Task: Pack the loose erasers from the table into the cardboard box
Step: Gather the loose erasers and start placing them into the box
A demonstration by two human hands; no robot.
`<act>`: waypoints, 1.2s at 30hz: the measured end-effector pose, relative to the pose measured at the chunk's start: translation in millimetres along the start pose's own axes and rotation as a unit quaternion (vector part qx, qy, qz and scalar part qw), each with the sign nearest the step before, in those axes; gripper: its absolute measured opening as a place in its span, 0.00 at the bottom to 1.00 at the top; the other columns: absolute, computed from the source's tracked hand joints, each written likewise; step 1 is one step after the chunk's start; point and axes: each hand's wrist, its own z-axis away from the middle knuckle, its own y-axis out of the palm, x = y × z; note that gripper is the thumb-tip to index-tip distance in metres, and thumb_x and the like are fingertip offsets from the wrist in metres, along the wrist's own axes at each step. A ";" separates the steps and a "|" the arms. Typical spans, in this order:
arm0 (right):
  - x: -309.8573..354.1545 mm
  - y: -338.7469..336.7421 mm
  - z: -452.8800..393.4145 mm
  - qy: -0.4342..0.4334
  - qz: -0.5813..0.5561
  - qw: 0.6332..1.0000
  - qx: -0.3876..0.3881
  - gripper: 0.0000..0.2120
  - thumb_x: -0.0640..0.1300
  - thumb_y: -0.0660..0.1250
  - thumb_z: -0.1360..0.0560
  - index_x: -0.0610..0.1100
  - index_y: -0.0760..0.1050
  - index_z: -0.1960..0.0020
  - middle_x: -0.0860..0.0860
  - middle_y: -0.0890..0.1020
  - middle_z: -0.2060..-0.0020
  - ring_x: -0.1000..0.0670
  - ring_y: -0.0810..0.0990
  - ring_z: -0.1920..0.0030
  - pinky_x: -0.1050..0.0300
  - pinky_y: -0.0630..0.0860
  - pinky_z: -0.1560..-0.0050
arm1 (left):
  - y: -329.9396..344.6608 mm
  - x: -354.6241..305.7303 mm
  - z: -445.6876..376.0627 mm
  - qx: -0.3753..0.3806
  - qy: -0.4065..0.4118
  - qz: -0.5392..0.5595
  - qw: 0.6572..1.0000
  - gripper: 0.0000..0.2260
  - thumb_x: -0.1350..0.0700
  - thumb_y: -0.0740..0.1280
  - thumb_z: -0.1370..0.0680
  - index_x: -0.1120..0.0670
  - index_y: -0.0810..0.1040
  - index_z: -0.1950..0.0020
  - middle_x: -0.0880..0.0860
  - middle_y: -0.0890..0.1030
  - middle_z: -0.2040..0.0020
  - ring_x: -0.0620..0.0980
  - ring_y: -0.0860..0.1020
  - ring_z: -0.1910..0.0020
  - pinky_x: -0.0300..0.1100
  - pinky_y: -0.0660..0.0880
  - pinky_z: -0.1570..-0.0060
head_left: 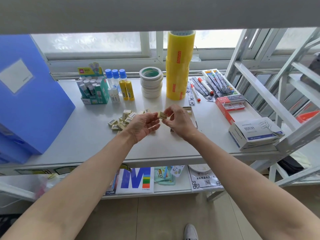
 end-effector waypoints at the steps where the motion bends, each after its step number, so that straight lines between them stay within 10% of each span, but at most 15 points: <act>1: -0.2 -0.4 0.6 -0.001 -0.001 1.000 -0.001 0.09 0.39 0.74 0.29 0.42 0.77 0.51 0.51 0.77 0.57 0.53 0.75 0.62 0.59 0.74 0.58 | 0.3 0.4 -0.1 0.002 -0.001 -0.006 1.000 0.03 0.62 0.67 0.22 0.61 0.80 0.51 0.56 0.80 0.57 0.47 0.80 0.63 0.41 0.80 0.60; 20: -42.6 -26.8 -1.5 0.074 0.069 0.993 -0.058 0.09 0.44 0.72 0.27 0.41 0.77 0.49 0.46 0.77 0.53 0.49 0.75 0.59 0.55 0.74 0.52 | 37.5 19.3 -25.3 -0.106 0.062 -0.262 0.957 0.11 0.62 0.69 0.22 0.63 0.74 0.42 0.55 0.77 0.57 0.49 0.77 0.64 0.38 0.77 0.68; 30: -66.0 -47.1 -26.3 0.095 0.206 0.974 0.026 0.10 0.41 0.72 0.27 0.41 0.78 0.47 0.44 0.72 0.44 0.42 0.79 0.49 0.52 0.75 0.45 | 49.3 42.0 -49.2 -0.142 0.083 -0.449 0.878 0.22 0.60 0.70 0.25 0.57 0.69 0.32 0.57 0.75 0.44 0.57 0.78 0.47 0.52 0.77 0.43; 36: -66.1 -41.5 -34.9 0.044 0.270 0.959 0.068 0.09 0.34 0.68 0.26 0.40 0.78 0.46 0.44 0.73 0.46 0.42 0.77 0.49 0.52 0.75 0.46 | 44.9 45.3 -51.4 -0.142 0.080 -0.460 0.873 0.21 0.64 0.67 0.25 0.56 0.69 0.33 0.57 0.75 0.48 0.56 0.76 0.53 0.46 0.75 0.58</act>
